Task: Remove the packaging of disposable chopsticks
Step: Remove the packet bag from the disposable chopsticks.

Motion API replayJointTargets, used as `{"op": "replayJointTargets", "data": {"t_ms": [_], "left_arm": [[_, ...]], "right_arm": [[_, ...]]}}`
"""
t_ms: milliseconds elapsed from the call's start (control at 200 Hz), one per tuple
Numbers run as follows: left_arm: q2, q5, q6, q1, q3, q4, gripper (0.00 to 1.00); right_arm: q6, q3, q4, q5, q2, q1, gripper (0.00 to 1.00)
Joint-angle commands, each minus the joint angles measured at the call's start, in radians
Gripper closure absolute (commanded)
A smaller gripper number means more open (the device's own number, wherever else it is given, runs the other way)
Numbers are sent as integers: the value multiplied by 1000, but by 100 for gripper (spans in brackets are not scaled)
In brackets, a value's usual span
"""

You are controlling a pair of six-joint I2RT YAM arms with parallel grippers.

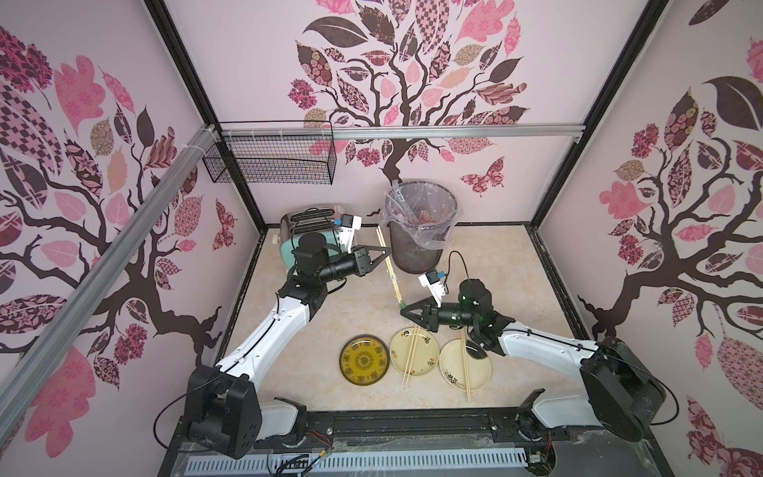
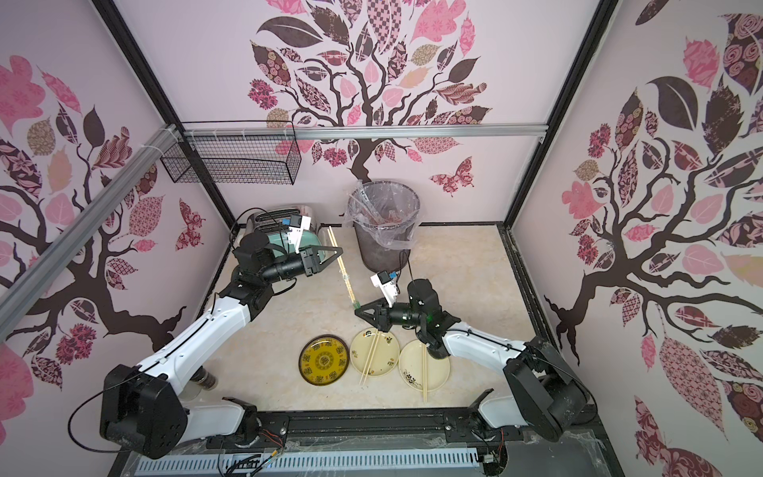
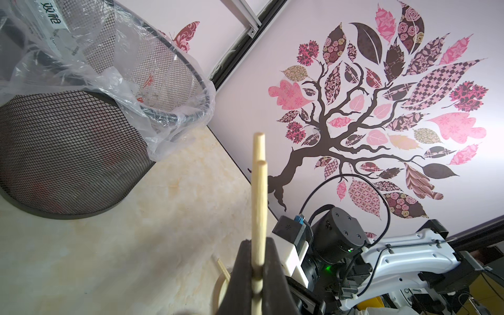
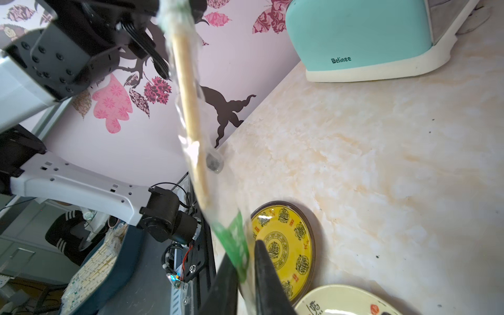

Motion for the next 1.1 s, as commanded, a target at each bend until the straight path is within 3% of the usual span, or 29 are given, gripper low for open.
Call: {"op": "replayJointTargets", "data": {"t_ms": [0,115,475,530,650,695,915,1096], "left_arm": [[-21,6,5,5,-11,18,100],[-20,4,6,5,-12,17,100],[-25,7,9,8,-9,14,100],[-26,7,11,7,-11,12,100],[-23,11,9,8,-9,12,100],[-22,13,8,8,-9,12,100],[-20,18,4,8,-12,17,100],[-17,26,0,7,-10,21,100]], "right_arm": [[24,-31,26,-20,-30,3,92],[46,-70,42,-22,-47,3,100],[-29,-126,-112,9,-135,2,100],[-47,-129,-148,23,-152,3,95],[-61,-127,-175,54,-189,3,67],[-61,-117,-174,69,-194,2,61],[-73,10,-156,73,-127,3,47],[-75,102,-154,30,-43,2,50]]}}
